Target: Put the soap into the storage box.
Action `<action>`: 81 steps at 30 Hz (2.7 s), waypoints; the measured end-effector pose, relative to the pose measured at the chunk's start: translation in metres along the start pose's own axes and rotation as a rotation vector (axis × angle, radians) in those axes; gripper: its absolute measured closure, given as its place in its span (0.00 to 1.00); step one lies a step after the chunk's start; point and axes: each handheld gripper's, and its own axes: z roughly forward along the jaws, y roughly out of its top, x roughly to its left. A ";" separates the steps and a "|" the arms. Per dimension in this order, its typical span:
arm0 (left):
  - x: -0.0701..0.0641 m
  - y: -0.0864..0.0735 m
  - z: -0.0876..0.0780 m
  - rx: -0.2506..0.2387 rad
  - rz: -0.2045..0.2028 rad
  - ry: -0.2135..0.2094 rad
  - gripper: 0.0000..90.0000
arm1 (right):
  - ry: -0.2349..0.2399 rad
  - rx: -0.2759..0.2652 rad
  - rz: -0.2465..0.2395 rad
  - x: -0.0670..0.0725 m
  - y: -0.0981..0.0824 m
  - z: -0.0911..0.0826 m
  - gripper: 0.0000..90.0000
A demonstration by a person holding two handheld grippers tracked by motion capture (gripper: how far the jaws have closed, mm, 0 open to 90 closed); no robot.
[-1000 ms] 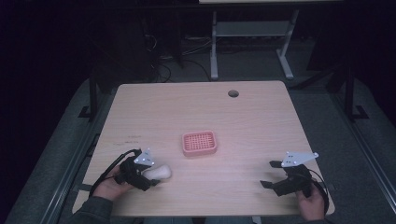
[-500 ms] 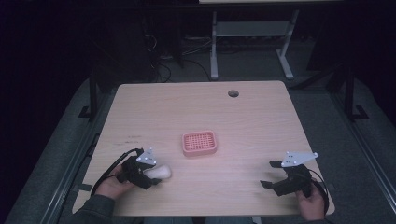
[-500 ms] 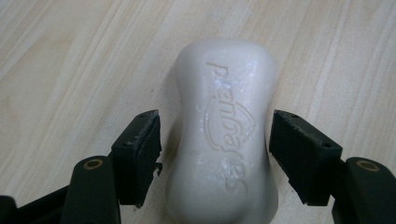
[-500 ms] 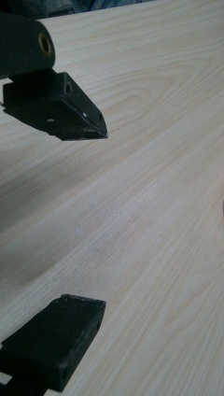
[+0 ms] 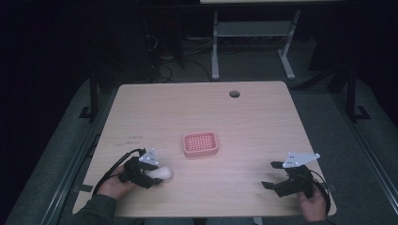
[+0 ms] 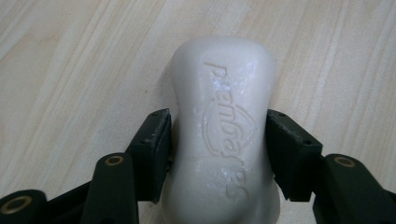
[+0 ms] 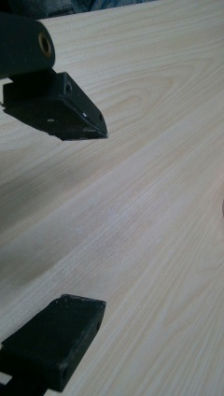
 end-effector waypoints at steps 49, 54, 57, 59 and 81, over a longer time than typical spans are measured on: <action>-0.001 0.002 -0.002 0.014 -0.010 0.002 0.55 | -0.003 -0.006 0.002 0.000 0.000 -0.002 0.16; -0.001 0.002 -0.003 0.018 -0.007 0.006 0.55 | -0.004 -0.007 0.002 0.000 0.000 -0.002 0.16; -0.002 0.003 -0.006 0.011 -0.008 0.007 0.55 | -0.004 -0.008 0.000 0.000 -0.001 -0.003 0.16; -0.002 0.005 -0.007 0.011 -0.002 0.009 0.55 | -0.004 -0.008 0.002 0.000 -0.001 -0.003 0.16; 0.005 0.036 -0.004 0.017 0.039 -0.026 0.55 | 0.001 -0.011 0.009 0.001 -0.002 -0.002 0.16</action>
